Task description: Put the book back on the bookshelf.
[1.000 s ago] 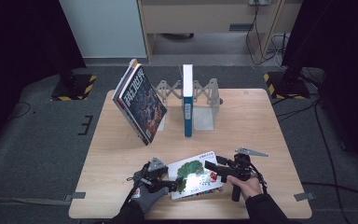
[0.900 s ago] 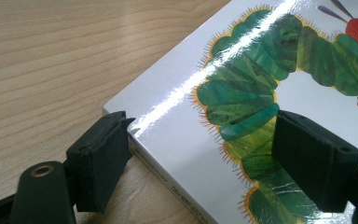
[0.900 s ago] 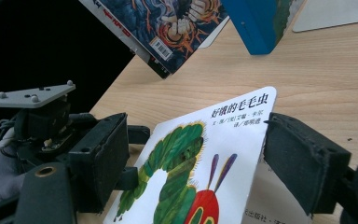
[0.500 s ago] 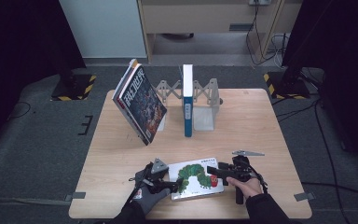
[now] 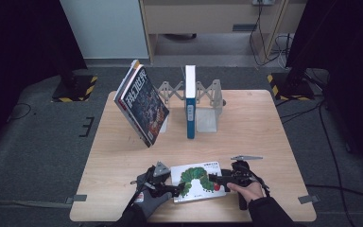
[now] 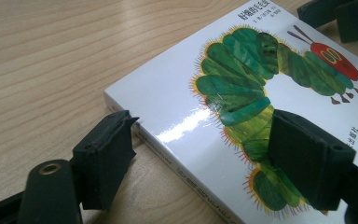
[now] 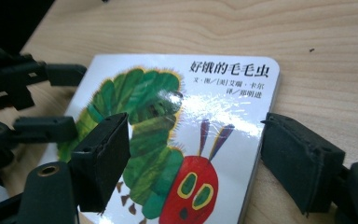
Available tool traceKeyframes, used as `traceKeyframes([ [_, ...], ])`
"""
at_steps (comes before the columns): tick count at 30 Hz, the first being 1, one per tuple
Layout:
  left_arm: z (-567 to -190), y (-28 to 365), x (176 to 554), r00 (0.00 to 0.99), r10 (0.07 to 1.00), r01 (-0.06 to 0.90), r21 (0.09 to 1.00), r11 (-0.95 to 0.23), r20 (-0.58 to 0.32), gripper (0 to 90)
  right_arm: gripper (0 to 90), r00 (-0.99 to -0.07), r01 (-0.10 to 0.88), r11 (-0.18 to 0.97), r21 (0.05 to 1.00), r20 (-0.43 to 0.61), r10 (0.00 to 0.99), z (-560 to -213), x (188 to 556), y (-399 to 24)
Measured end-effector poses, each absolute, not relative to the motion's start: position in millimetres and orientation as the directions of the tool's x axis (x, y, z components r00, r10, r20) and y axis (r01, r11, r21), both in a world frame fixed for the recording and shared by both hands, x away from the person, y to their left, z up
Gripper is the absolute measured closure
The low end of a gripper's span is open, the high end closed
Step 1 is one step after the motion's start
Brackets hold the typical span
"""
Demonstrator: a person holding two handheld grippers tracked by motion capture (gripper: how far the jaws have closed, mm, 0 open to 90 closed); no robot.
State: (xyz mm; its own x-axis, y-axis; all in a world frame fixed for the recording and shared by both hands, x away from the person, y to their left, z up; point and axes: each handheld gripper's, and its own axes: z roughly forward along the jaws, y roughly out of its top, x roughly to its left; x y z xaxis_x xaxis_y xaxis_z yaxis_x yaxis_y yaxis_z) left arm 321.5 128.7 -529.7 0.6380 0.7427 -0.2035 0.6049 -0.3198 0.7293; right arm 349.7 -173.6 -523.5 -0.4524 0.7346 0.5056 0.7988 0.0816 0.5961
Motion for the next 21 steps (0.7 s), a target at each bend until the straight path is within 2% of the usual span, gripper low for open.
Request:
traceKeyframes([
  [5, -530, 130, 322, 0.622, 0.741, 0.626, 0.728, -0.279, -0.251, 18.7, 23.9, -0.451, 0.79, 0.042, 0.611, 0.534, 0.715, -518, 349, -177],
  [16, -529, 132, 325, 0.619, 0.735, 0.629, 0.735, -0.253, -0.278, 17.1, 23.4, -0.468, 0.753, -0.054, 0.656, 0.59, 0.658, -507, 352, -181],
  [19, -529, 132, 325, 0.619, 0.733, 0.63, 0.736, -0.247, -0.283, 16.0, 24.5, -0.466, 0.744, -0.11, 0.659, 0.631, 0.62, -505, 353, -181],
  [21, -528, 132, 325, 0.62, 0.721, 0.636, 0.737, -0.231, -0.309, 16.4, 29.9, -0.476, 0.75, -0.105, 0.652, 0.644, 0.599, -503, 354, -179],
])
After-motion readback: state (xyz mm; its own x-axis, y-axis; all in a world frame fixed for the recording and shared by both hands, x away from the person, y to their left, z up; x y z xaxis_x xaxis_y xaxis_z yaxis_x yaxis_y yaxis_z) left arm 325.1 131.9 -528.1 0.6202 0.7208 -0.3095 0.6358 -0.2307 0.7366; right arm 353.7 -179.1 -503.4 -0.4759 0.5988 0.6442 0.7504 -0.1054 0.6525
